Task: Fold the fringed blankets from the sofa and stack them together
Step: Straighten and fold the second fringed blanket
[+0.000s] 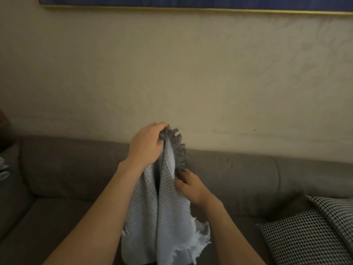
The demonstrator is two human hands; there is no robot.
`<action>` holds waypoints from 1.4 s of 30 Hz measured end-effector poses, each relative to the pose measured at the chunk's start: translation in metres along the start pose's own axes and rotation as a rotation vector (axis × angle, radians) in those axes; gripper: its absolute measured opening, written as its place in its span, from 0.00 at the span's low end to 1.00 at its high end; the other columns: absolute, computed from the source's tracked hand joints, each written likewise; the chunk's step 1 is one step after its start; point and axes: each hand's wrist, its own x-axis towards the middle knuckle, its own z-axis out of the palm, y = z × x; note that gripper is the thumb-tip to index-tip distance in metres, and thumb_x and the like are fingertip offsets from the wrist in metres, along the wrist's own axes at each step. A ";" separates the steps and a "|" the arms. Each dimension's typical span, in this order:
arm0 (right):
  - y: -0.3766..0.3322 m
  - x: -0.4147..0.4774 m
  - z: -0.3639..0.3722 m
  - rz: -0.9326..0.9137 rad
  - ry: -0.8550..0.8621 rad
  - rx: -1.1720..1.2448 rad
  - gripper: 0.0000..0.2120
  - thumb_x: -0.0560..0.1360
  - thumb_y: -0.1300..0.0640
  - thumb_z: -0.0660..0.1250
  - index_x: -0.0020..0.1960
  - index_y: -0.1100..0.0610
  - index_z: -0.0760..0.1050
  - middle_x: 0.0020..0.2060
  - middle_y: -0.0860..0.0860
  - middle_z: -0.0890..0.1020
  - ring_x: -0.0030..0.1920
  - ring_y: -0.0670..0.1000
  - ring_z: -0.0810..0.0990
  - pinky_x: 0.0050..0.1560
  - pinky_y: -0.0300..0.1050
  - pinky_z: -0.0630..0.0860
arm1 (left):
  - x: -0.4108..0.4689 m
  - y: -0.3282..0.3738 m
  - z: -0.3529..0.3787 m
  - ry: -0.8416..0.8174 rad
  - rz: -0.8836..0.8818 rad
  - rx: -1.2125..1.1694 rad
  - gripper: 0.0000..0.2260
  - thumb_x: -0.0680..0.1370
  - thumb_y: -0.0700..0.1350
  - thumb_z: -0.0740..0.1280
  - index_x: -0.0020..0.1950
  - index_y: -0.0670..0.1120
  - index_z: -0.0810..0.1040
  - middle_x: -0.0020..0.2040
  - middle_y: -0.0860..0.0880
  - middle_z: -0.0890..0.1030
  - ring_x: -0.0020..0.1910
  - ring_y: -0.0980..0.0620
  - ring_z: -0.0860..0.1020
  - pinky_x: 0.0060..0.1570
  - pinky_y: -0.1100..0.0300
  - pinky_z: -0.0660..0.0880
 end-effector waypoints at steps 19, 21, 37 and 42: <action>0.008 0.037 0.007 -0.121 0.418 -0.635 0.09 0.70 0.67 0.73 0.47 0.55 0.85 0.43 0.54 0.79 0.40 0.60 0.78 0.39 0.48 0.71 | 0.027 -0.006 -0.042 0.485 -0.263 0.040 0.20 0.80 0.33 0.65 0.69 0.49 0.79 0.55 0.46 0.82 0.48 0.45 0.79 0.42 0.52 0.72; 0.019 0.037 0.004 0.059 0.261 -0.717 0.10 0.74 0.65 0.68 0.52 0.56 0.83 0.54 0.55 0.78 0.55 0.63 0.77 0.54 0.55 0.73 | 0.030 -0.008 -0.045 0.527 -0.269 0.041 0.20 0.79 0.32 0.65 0.69 0.49 0.79 0.55 0.46 0.82 0.47 0.46 0.78 0.41 0.53 0.69; 0.107 0.034 -0.025 0.588 -0.068 -0.348 0.38 0.81 0.57 0.63 0.85 0.51 0.46 0.74 0.60 0.72 0.69 0.63 0.75 0.67 0.56 0.75 | 0.042 -0.012 -0.035 0.608 -0.262 -0.025 0.22 0.77 0.30 0.64 0.67 0.47 0.81 0.54 0.46 0.82 0.49 0.43 0.81 0.43 0.54 0.71; 0.095 0.042 -0.013 0.312 -0.223 -0.248 0.45 0.71 0.52 0.76 0.82 0.46 0.57 0.78 0.52 0.69 0.76 0.58 0.70 0.71 0.50 0.73 | 0.040 -0.005 -0.026 0.601 -0.159 -0.092 0.24 0.75 0.28 0.65 0.64 0.51 0.82 0.54 0.48 0.84 0.50 0.45 0.82 0.44 0.50 0.79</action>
